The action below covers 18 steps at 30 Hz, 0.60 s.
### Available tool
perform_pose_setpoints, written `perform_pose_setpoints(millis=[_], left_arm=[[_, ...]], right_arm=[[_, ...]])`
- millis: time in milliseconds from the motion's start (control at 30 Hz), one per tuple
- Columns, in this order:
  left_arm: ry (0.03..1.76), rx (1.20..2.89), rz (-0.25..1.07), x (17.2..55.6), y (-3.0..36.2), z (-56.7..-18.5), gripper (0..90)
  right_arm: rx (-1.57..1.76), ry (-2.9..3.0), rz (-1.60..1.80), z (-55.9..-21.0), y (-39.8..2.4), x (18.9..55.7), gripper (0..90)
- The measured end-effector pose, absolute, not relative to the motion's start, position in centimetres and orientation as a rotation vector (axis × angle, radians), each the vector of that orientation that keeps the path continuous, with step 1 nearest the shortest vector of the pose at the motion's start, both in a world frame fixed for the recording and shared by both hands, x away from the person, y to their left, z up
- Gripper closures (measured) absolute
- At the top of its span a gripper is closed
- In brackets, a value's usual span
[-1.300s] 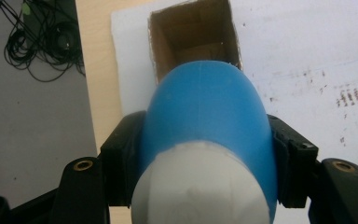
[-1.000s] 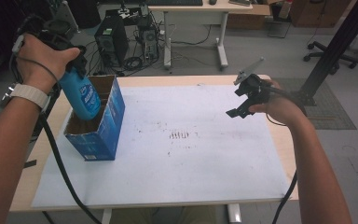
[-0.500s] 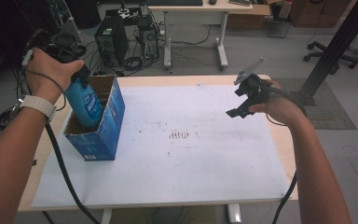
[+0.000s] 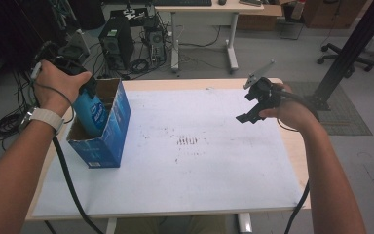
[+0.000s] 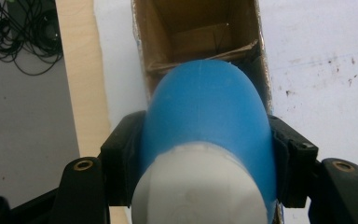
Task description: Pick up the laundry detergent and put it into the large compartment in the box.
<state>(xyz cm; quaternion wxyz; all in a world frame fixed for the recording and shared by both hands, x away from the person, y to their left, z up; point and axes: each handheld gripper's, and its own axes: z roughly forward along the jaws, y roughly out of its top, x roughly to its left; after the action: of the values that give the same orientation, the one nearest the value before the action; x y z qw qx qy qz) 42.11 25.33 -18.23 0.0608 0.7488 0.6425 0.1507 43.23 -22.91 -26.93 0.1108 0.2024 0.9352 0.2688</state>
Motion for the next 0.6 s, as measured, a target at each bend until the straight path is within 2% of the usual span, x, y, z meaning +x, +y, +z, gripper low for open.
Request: perform_pose_setpoints(millis=[600], left_arm=[[1.949, 2.283, 0.428, 42.4, 25.2, -21.1, 37.9]], right_arm=[[0.601, 2.749, 0.787, -27.0, -23.1, 43.2, 8.6]])
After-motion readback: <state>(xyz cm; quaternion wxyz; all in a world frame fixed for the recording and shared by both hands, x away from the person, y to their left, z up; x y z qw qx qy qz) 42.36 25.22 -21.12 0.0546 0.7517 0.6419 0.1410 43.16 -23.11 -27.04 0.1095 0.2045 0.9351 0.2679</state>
